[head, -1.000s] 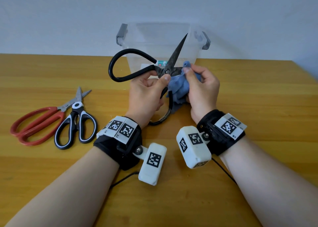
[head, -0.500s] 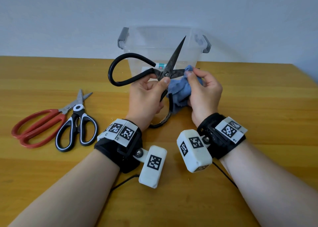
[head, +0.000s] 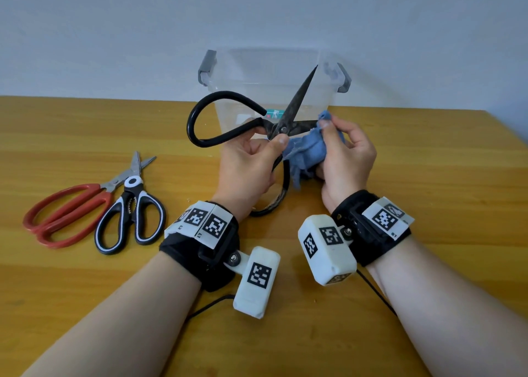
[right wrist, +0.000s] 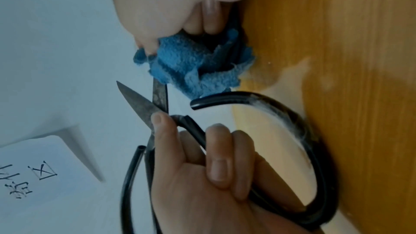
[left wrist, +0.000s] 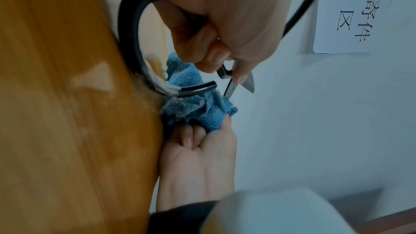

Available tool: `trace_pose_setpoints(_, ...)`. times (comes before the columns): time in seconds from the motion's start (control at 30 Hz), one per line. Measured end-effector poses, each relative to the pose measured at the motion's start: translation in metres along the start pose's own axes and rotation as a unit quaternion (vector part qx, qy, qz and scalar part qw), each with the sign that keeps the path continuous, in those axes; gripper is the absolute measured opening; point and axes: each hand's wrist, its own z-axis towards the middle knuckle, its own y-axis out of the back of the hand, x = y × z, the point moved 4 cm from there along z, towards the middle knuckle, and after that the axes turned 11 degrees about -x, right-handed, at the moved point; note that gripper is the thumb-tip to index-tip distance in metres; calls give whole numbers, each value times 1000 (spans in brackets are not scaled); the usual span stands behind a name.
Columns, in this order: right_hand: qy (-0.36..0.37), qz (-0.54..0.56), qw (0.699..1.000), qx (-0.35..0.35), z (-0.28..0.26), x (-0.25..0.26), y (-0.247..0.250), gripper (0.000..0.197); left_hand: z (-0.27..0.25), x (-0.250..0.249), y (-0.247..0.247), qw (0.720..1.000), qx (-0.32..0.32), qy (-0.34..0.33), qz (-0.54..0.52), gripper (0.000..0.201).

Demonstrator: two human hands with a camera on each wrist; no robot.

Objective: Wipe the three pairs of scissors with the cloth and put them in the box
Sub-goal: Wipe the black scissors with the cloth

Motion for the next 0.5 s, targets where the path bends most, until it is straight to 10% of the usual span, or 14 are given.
trace_pose_setpoints(0.2, 72, -34, 977, 196, -20, 10, -16, 22, -1, 2, 3, 1000, -10, 26, -10, 17)
trace_pose_setpoints(0.5, -39, 3, 999, 6, 4, -6, 1, 14, 3, 8, 4, 998, -27, 52, -11, 15)
